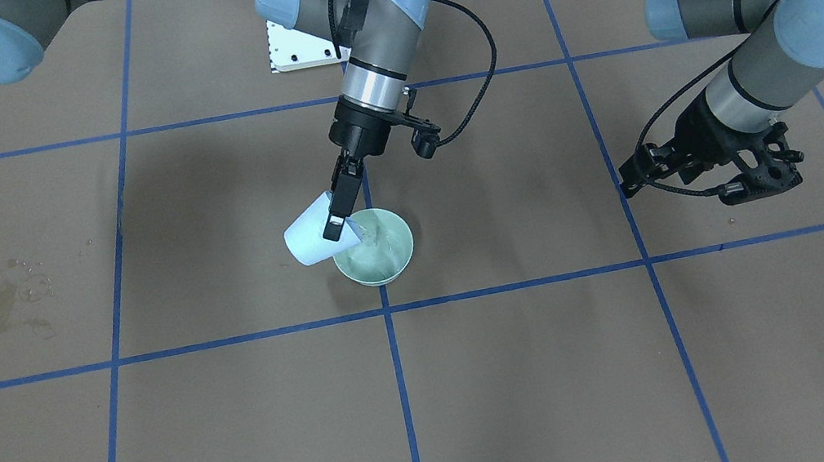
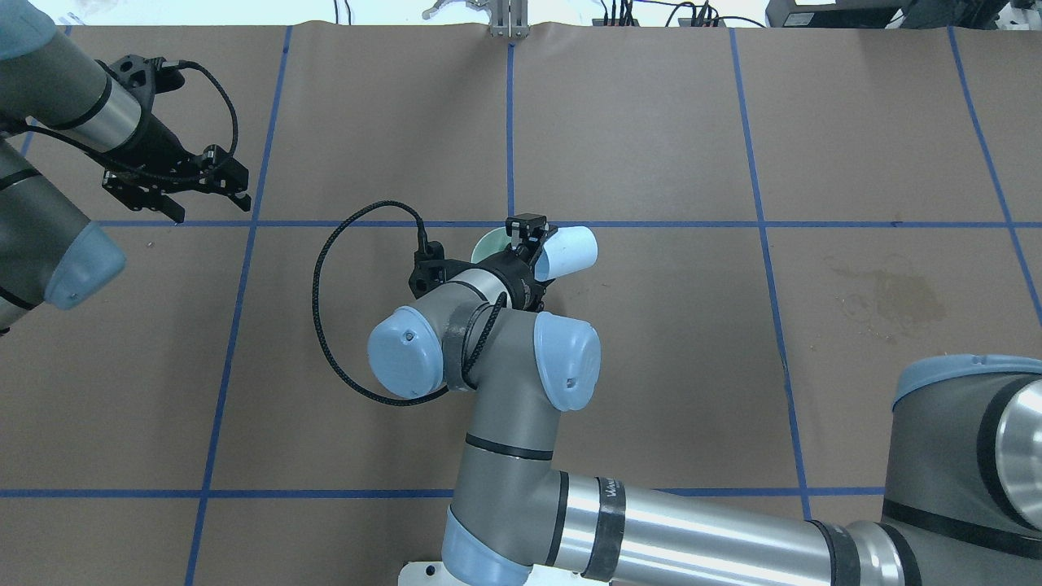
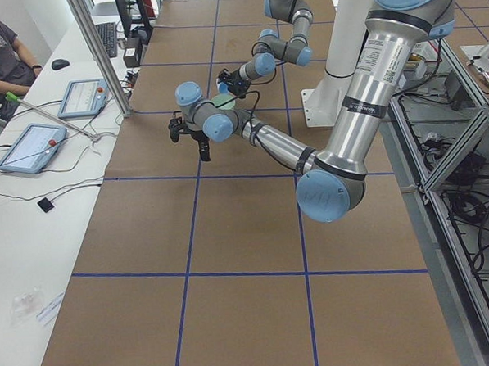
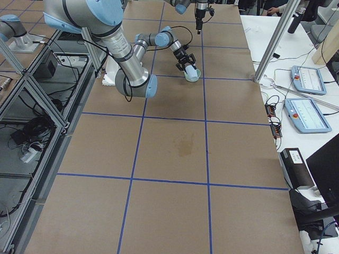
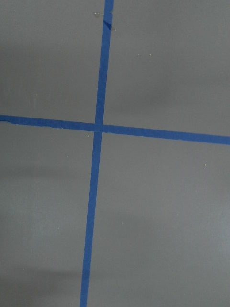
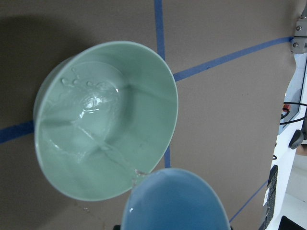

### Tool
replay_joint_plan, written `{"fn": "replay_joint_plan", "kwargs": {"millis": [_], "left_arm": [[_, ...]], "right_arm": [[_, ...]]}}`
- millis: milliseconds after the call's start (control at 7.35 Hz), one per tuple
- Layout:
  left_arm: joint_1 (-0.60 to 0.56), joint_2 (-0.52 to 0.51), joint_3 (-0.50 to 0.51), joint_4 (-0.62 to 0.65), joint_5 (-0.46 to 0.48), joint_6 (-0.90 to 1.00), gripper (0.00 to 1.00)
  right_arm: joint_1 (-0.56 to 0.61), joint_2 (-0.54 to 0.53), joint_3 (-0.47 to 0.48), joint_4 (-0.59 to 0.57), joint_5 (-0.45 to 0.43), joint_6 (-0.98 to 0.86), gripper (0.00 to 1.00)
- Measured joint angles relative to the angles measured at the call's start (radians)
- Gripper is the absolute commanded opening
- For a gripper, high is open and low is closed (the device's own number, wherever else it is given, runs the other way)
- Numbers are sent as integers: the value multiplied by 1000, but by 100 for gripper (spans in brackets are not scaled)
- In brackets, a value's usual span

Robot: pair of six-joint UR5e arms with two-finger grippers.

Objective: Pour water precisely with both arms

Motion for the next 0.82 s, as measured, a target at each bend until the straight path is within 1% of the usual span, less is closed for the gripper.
{"fn": "replay_joint_plan", "kwargs": {"millis": [272, 816], "left_arm": [[-3, 11, 0, -1, -13, -1, 100], [-5, 16, 0, -1, -18, -2, 100]], "right_arm": [[-1, 22, -26, -8, -26, -24, 16], [-2, 31, -69, -14, -65, -35, 14]]}}
